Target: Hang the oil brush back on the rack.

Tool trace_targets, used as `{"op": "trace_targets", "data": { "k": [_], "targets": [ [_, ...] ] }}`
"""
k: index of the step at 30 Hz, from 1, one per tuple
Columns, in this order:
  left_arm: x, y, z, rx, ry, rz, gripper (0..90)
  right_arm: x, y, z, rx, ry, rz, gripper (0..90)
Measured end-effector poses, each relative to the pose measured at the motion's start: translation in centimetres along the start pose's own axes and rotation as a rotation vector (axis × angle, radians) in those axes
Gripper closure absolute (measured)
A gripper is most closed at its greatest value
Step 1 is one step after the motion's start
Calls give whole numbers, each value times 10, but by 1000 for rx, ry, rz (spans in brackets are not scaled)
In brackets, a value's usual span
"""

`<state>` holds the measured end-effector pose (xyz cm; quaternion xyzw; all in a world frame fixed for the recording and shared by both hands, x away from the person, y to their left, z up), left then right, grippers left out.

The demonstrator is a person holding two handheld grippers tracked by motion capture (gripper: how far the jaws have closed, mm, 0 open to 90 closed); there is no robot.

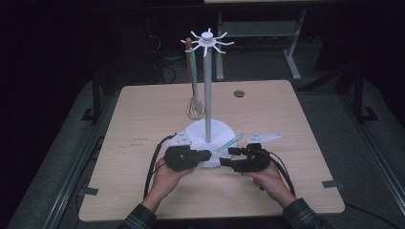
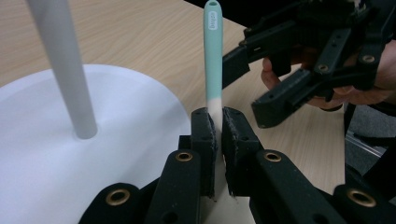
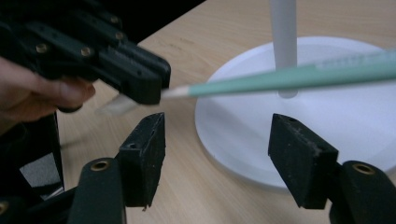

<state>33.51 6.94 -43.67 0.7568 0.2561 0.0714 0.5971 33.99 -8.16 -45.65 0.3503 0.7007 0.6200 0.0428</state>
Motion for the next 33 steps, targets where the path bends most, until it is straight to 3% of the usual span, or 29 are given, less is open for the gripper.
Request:
{"op": "trace_targets", "data": {
  "k": [5,17,25,33],
  "targets": [
    [-4,0,8,-4,-5,-3,836,-3,8,-2,-40,1,36,431],
    [-7,1,18,-7,-2,24,835,-10,19,-6,-103,-12,72,630],
    [-6,-1,25,5,2,39,830,-7,24,-6,-123,28,111,781],
    [-7,-3,28,27,-9,53,820,0,25,-3,-128,47,73,847]
  ]
}}
Point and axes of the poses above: each handheld gripper's, and its own axes: z roughly forward along the jaws, y roughly out of its top, x roughly to its left, the point moved 7 cm from there along z, roughly forward along the jaws, and after that the axes turned 14 degrees about -x, right-handed, at the moved point
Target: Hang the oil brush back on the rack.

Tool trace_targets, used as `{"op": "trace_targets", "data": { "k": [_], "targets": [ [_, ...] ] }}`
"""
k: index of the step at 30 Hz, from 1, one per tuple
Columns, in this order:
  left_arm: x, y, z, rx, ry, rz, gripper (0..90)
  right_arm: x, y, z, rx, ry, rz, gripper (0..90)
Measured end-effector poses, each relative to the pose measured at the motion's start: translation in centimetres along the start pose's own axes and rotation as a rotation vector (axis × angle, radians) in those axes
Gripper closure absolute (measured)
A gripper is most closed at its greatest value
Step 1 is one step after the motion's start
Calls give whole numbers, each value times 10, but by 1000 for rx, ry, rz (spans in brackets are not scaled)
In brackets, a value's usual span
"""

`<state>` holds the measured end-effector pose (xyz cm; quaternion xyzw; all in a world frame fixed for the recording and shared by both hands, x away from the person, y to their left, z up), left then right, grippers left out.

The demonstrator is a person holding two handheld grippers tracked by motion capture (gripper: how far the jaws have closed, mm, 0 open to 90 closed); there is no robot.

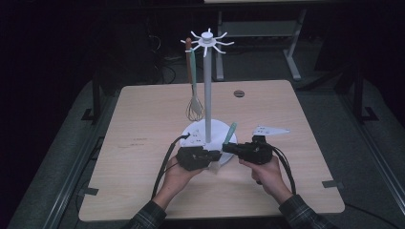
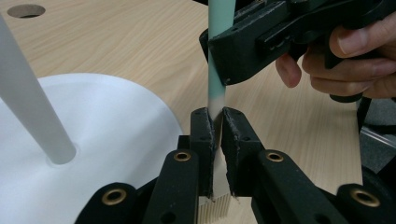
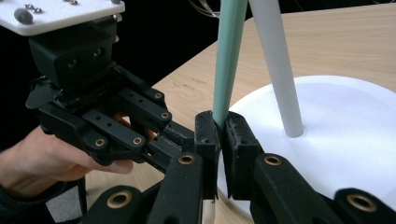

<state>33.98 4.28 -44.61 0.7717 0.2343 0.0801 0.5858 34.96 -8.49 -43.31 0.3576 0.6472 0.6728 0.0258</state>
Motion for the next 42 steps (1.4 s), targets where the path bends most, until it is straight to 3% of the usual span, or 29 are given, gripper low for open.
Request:
{"op": "trace_targets", "data": {
  "k": [6,16,20,32,42],
  "targets": [
    [-3,-3,-11,46,-13,20,662,1,3,-3,4,-8,-42,847],
    [0,-22,-38,130,-1,30,448,9,14,-3,21,31,-85,847],
    [4,-34,-53,155,20,20,363,21,28,2,14,80,-108,847],
    [20,-58,-92,188,117,22,180,41,57,17,-5,162,-172,847],
    [25,-71,-115,196,175,-6,133,60,86,30,-27,213,-214,847]
  ]
}}
Point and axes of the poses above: each handheld gripper's, and its own axes: z roughly forward along the jaws, y roughly out of its top, x roughly to its left, the point moved 7 cm from there along z, roughly forward along the jaws, and after that the axes turned 14 degrees about -x, right-handed, at the moved point
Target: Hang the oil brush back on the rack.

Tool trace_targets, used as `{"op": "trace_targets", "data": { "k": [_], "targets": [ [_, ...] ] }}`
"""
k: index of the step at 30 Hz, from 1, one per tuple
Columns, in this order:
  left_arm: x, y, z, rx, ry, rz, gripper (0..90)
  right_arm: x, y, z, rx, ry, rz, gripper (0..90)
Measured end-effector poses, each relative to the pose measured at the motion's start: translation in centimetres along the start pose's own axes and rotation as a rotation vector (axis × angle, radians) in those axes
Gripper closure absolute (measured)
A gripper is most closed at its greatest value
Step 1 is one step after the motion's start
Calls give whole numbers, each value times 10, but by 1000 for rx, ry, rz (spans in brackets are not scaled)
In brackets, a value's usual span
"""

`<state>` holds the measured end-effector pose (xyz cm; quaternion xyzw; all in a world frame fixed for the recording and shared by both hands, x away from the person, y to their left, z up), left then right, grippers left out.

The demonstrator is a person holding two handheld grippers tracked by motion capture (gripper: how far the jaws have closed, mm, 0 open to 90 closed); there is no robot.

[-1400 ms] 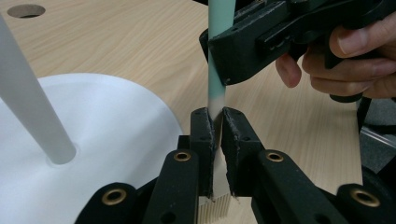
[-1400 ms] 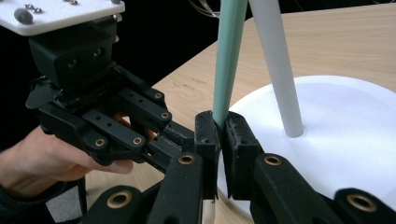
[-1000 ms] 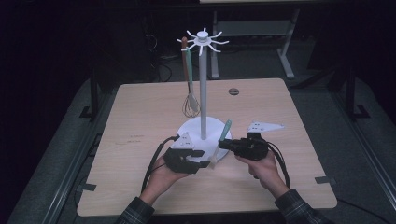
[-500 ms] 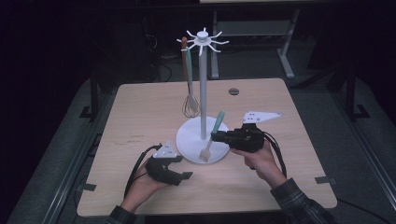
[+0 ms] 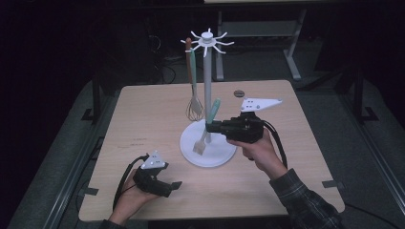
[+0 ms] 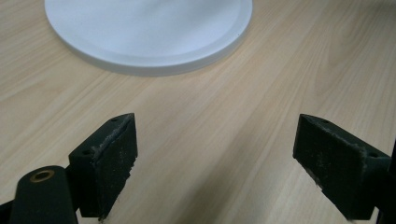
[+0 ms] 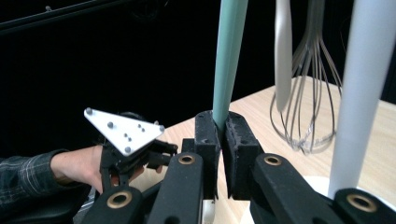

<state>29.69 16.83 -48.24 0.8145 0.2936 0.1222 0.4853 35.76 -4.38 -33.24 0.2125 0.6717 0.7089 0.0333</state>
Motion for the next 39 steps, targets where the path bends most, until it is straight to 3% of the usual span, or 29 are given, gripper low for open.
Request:
{"op": "trace_targets", "data": {
  "k": [12,25,27,39],
  "targets": [
    [0,-5,-3,-5,2,-18,134,10,41,17,-36,30,-61,847],
    [-1,-5,-2,4,-11,-8,135,16,76,29,-98,55,-81,847],
    [-2,-5,-2,3,-12,-22,135,16,81,31,-108,61,-88,848],
    [-3,-6,-1,5,-14,-22,137,13,95,38,-123,72,-91,847]
  ]
}}
Point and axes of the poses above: each handheld gripper's, and its own axes: z roughly forward along the jaws, y roughly out of its top, x roughly to its left, the point moved 7 cm from there along z, roughly forward along the jaws, and after that the axes turned 14 degrees about -x, right-handed, at the moved point
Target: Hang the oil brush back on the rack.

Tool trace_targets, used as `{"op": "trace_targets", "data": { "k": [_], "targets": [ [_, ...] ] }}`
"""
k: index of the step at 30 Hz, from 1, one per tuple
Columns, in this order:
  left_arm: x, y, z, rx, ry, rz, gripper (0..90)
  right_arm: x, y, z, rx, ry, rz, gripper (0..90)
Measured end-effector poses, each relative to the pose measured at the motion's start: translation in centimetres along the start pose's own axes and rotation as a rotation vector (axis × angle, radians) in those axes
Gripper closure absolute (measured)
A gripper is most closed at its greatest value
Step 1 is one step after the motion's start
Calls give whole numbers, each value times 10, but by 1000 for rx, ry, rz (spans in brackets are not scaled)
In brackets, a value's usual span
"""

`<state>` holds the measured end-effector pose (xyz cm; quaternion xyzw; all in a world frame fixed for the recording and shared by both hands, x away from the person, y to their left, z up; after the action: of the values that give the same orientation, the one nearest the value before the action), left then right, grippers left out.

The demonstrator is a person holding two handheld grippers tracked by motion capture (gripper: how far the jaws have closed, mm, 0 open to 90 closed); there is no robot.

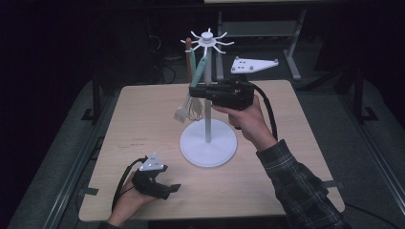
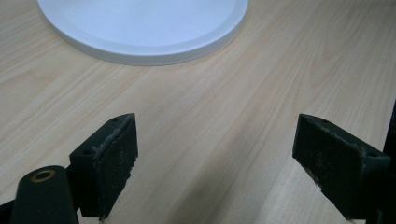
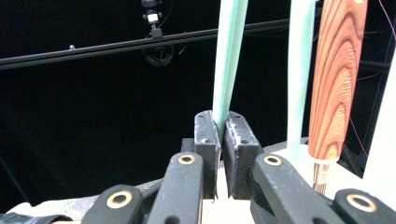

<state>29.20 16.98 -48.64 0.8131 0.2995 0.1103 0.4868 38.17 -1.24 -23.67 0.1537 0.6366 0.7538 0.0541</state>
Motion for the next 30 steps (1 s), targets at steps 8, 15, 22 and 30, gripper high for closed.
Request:
{"op": "trace_targets", "data": {
  "k": [8,15,22,30],
  "targets": [
    [1,0,0,-6,3,-6,138,-7,2,2,-11,-6,16,847],
    [2,0,-1,-1,6,7,139,-13,1,2,-5,-15,26,847],
    [2,0,-1,-3,12,1,139,-17,0,1,1,-26,25,845],
    [3,1,-1,-13,15,-8,139,-18,-1,0,8,-29,23,835]
  ]
}}
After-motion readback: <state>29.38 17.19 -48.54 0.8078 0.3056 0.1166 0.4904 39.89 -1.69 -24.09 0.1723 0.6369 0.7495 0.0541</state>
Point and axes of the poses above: each handheld gripper's, and its own axes: z roughly forward along the jaws, y roughly out of its top, x roughly to its left, the point moved 7 cm from there along z, roughly forward along the jaws, and after that the axes turned 14 degrees about -x, right-handed, at the moved point
